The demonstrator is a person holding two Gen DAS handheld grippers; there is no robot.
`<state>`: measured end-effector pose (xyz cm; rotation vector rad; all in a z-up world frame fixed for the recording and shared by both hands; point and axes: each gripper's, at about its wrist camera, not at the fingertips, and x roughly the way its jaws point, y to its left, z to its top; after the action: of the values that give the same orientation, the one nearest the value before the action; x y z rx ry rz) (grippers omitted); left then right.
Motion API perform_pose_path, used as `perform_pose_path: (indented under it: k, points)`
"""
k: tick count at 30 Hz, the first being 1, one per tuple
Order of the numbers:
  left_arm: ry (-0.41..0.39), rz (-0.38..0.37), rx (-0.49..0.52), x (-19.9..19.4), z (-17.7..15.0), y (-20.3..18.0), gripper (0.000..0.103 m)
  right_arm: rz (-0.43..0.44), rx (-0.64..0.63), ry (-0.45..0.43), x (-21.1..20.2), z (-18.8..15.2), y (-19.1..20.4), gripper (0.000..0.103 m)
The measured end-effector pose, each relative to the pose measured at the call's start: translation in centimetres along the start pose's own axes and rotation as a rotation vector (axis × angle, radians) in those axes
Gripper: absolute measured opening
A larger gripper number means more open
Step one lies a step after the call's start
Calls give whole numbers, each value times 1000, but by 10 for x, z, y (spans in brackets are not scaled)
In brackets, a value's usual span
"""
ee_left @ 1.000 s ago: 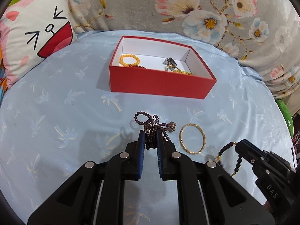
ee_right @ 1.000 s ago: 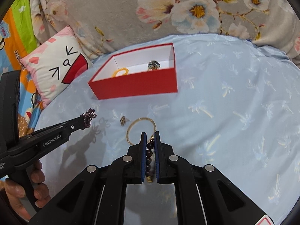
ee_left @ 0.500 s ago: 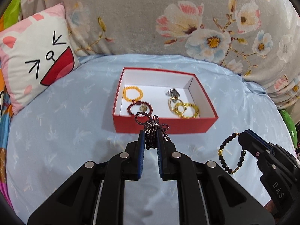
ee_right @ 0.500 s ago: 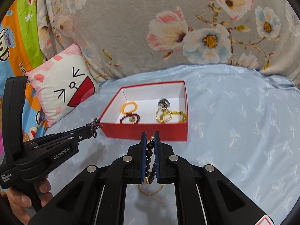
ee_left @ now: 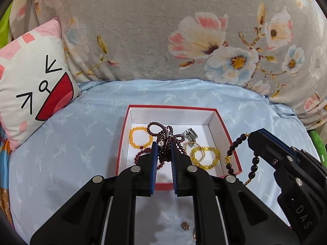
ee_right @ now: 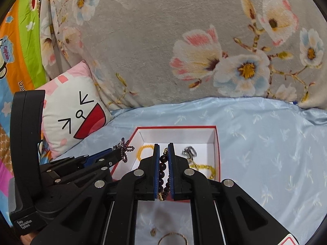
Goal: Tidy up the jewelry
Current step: 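Carry the black bead and garnet bracelets over the red box, then open both tools to release the bracelets inside the box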
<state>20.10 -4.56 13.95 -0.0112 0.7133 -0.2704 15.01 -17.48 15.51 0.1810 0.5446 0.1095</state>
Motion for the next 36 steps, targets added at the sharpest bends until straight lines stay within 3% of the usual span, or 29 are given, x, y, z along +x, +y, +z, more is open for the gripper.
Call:
perform_pose_path:
  k: [11,29,33,35,36]
  points:
    - [32,31,-7,37,9,15,12,-24,3,48,48,7,-11,7]
    - [95,38,-14,78,2,13,13,-36,10,105,80,-5,-26,7]
    - [104,48,-12,88,0,16,24,-7,13,159,100,-10,-28,8]
    - [96,58,-11,90,-1,17,37,-12,9,170,106,-13,-28,17]
    - [94,58,-12,90,-1,17,37,-15,9,173,108,-14,-28,24]
